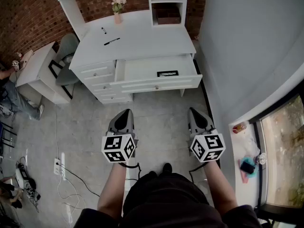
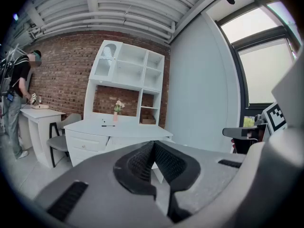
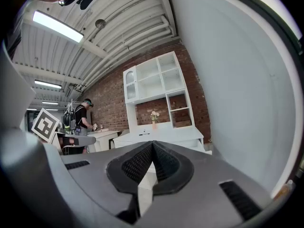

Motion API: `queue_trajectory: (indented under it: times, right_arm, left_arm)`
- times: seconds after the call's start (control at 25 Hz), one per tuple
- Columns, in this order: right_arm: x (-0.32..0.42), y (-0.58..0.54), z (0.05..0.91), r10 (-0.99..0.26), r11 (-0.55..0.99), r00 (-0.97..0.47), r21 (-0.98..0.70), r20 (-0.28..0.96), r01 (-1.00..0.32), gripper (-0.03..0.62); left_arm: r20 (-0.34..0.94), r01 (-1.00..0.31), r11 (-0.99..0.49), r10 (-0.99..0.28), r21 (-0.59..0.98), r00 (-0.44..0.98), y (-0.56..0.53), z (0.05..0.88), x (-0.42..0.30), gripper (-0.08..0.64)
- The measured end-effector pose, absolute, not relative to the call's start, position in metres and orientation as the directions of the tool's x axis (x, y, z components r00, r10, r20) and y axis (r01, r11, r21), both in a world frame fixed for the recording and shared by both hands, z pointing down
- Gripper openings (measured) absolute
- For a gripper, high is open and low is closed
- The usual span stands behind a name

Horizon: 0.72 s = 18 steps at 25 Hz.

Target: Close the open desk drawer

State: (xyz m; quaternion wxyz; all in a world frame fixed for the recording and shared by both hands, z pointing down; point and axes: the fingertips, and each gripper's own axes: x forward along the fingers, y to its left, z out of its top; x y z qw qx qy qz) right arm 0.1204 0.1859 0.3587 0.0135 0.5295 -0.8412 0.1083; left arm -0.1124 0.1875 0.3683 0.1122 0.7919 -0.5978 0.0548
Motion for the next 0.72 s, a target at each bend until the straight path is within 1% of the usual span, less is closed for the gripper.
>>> queue_trajectory:
  times: [0.24,0.6,0.72]
  right_arm:
    - [0.123,0.185,0.358,-0.888,0.426,-0.443,-0.138,0.128,-0.894,0.005]
    - [0.142,0.186,0.365,-0.896,0.396,-0.423,-0.191,0.137,-0.898,0.005]
    - [0.148,0.184,0.366,-0.898,0.389,-0.418,-0.194,0.135,-0.9,0.005]
  left_arm:
    - [0.232,-0.963,-0.243,-0.936,0.115,0.263,0.186,0.374,-0.109,0.009]
    - [0.229,-0.966,-0.218,-0.942,0.142,0.246,0.193,0.379,-0.103,0.009]
    - [0.241,-0.969,-0.212,-0.941,0.128,0.238,0.193,0.382,-0.103,0.009]
